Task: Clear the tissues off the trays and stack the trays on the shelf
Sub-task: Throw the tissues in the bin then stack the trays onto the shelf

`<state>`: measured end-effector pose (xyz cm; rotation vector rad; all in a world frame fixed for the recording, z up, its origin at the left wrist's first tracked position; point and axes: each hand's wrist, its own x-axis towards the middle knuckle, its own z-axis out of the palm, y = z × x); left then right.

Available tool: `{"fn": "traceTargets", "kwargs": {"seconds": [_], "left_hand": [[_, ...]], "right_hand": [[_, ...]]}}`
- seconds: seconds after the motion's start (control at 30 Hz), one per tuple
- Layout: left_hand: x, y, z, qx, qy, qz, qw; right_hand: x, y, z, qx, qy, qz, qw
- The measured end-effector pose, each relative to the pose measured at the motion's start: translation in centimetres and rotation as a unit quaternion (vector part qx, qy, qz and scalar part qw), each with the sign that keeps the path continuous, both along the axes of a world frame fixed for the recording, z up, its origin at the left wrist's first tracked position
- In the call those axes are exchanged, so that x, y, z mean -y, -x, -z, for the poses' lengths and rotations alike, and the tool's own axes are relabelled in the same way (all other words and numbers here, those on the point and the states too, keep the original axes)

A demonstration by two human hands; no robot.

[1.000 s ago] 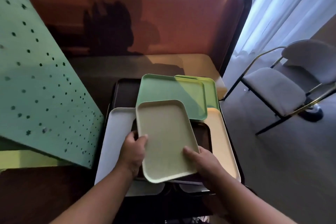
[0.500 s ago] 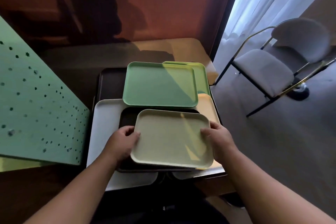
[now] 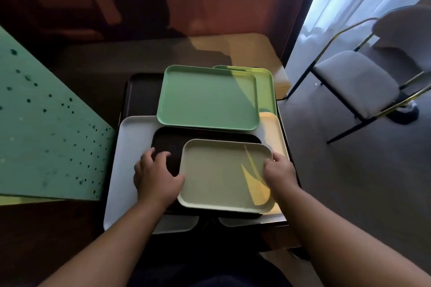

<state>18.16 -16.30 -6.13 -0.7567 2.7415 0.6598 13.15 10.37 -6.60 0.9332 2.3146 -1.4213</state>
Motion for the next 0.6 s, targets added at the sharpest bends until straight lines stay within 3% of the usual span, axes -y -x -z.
{"fn": "traceTargets", "kwargs": {"seconds": [0.17, 0.27, 0.6], "left_hand": [[0.6, 0.1, 0.2, 0.037, -0.088, -0.081, 0.992], [0.7, 0.1, 0.3, 0.035, -0.094, -0.089, 0.991], [2.1, 0.9, -3.0, -0.02, -0.152, -0.104, 0.983]], "right_hand": [[0.2, 0.4, 0.3, 0.014, 0.027, 0.014, 0.999], [0.6, 0.6, 0.1, 0.016, 0.058, 0.018, 0.998], [0.3, 0.7, -2.0, 0.054, 0.259, 0.047, 0.963]]}}
